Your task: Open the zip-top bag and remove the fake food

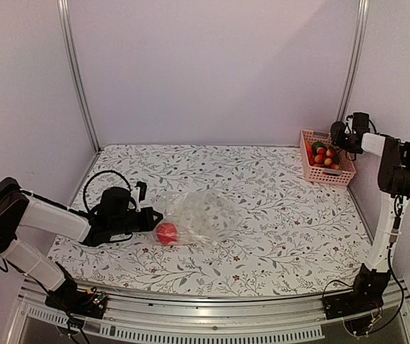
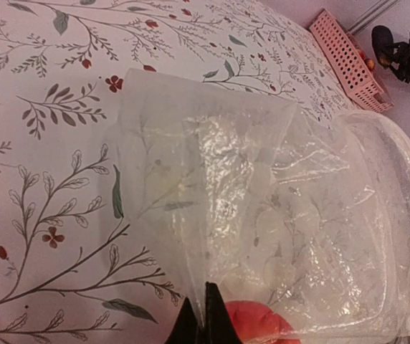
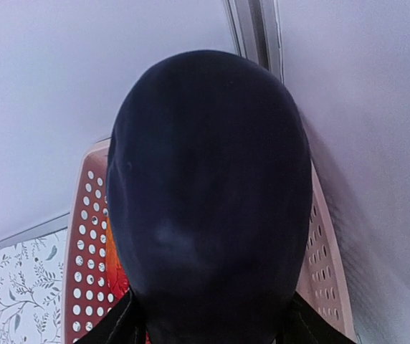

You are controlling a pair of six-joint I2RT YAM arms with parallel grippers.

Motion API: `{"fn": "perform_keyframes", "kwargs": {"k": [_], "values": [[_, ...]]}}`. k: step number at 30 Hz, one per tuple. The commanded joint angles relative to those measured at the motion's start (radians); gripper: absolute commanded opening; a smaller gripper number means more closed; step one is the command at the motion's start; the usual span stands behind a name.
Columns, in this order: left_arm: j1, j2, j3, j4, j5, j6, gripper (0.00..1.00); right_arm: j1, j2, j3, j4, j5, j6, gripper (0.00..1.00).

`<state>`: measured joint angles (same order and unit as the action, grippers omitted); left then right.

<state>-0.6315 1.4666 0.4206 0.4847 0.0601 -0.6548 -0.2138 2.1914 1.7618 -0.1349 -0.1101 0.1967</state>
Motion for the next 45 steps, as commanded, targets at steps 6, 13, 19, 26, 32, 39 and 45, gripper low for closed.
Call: {"fn": "perform_keyframes", "kwargs": {"k": [6,13,19,26,32,39,45], "values": [[0.013,-0.007,0.003,-0.012,0.006,0.016,0.00,-0.002,0.010,0.034,-0.024,0.035,-0.014,0.72],[0.013,-0.006,0.000,-0.009,0.005,0.018,0.00,-0.002,-0.024,0.028,-0.037,-0.022,-0.002,0.71],[0.012,-0.002,0.000,0.000,0.014,0.011,0.00,0.040,-0.119,-0.060,-0.014,-0.107,0.009,0.70],[0.012,-0.006,-0.003,0.005,0.015,0.005,0.00,0.154,-0.329,-0.325,0.125,-0.215,0.031,0.69],[0.012,-0.003,0.000,0.009,0.020,0.005,0.00,0.307,-0.473,-0.548,0.217,-0.320,0.057,0.64],[0.012,0.001,0.002,0.016,0.036,0.006,0.00,0.536,-0.610,-0.766,0.295,-0.415,0.040,0.56],[0.013,0.003,0.000,0.042,0.056,0.004,0.00,0.709,-0.597,-0.843,0.335,-0.451,-0.048,0.52]]}}
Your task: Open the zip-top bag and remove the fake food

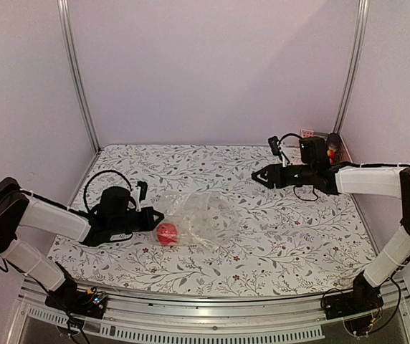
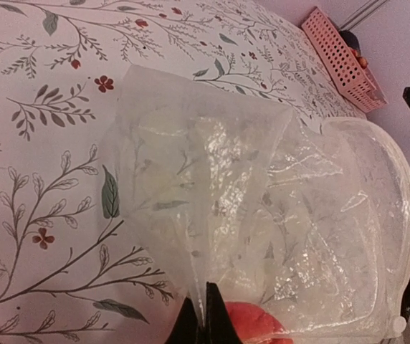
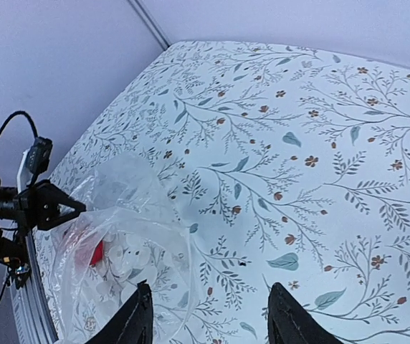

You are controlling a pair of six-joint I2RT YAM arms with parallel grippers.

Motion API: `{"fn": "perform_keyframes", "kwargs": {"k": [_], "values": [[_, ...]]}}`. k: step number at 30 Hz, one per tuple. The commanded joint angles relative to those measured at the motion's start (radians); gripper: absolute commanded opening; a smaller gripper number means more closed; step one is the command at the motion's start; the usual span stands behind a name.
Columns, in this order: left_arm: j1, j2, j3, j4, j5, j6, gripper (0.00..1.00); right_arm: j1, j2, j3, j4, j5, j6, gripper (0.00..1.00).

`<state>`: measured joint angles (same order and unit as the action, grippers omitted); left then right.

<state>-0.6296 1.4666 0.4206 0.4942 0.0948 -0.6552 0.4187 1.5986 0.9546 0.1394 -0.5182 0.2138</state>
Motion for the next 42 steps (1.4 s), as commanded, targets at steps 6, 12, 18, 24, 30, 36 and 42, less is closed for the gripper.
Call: {"fn": "perform_keyframes", "kwargs": {"k": [6,12,18,24,30,36,42], "values": [[0.011,0.006,0.004,0.046,0.046,0.005,0.00,0.244,0.108,-0.024,0.078,0.032,-0.148,0.44],[0.011,0.008,0.005,0.059,0.066,0.007,0.00,0.352,0.163,-0.046,0.139,0.102,-0.202,0.40],[0.010,0.033,0.006,0.100,0.110,-0.007,0.00,0.429,0.229,-0.077,0.233,0.170,-0.272,0.40],[0.010,0.060,0.015,0.129,0.152,-0.027,0.00,0.507,0.314,-0.070,0.307,0.281,-0.328,0.43],[0.011,0.129,0.029,0.176,0.198,-0.077,0.00,0.576,0.373,-0.042,0.385,0.306,-0.344,0.62],[0.010,0.205,0.017,0.282,0.223,-0.167,0.00,0.624,0.435,0.021,0.399,0.315,-0.351,0.70],[0.003,0.251,0.000,0.372,0.229,-0.224,0.00,0.647,0.464,0.074,0.405,0.290,-0.328,0.75]]}}
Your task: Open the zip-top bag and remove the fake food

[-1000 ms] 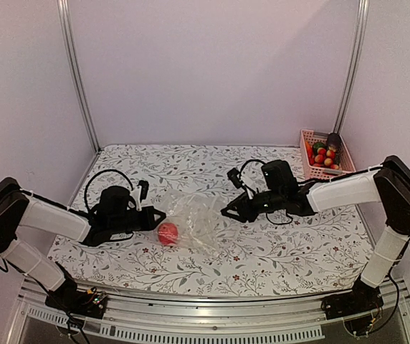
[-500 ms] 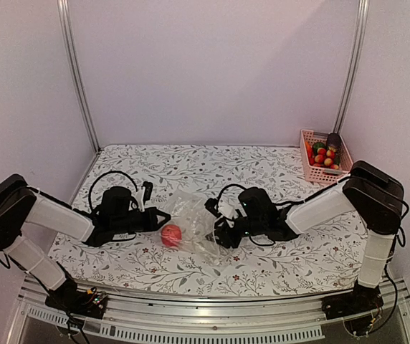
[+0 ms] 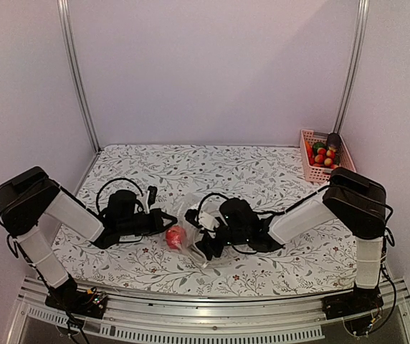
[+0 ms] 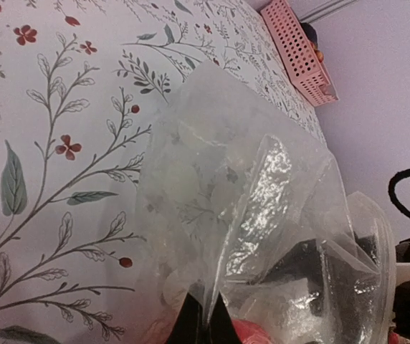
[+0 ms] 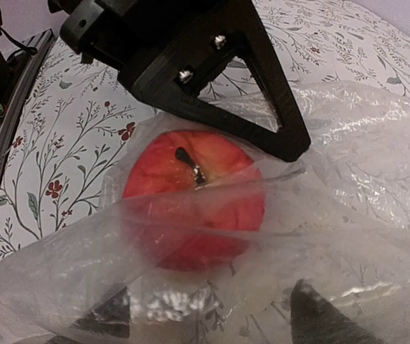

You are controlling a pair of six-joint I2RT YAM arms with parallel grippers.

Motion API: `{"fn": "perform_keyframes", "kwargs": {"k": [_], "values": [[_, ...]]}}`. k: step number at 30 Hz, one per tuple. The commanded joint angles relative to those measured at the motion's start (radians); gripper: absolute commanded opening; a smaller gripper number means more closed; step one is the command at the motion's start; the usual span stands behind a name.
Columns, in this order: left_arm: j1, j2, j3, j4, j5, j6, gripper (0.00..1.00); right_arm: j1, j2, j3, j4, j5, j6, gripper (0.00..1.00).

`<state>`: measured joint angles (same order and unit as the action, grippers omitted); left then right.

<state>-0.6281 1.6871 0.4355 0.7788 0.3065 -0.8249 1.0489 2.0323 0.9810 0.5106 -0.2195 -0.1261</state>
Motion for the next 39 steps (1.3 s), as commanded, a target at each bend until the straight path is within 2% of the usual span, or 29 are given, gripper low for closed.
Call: {"fn": "perform_keyframes", "kwargs": {"k": [1,20,27,39], "values": [[0.000,0.038,-0.015,0.097,0.018,-0.059,0.00,0.017,0.033,0.056,0.034,-0.015,0.018,0.76],[-0.024,0.064,0.006,0.112,0.039,-0.050,0.00,0.022,0.163,0.238,-0.026,-0.047,0.025,0.76],[-0.013,0.042,-0.009,0.086,0.024,-0.036,0.00,0.022,0.136,0.218,-0.050,-0.031,0.013,0.59],[0.040,-0.067,-0.053,-0.039,-0.035,0.043,0.00,0.020,-0.019,0.078,-0.047,0.061,0.004,0.53]]}}
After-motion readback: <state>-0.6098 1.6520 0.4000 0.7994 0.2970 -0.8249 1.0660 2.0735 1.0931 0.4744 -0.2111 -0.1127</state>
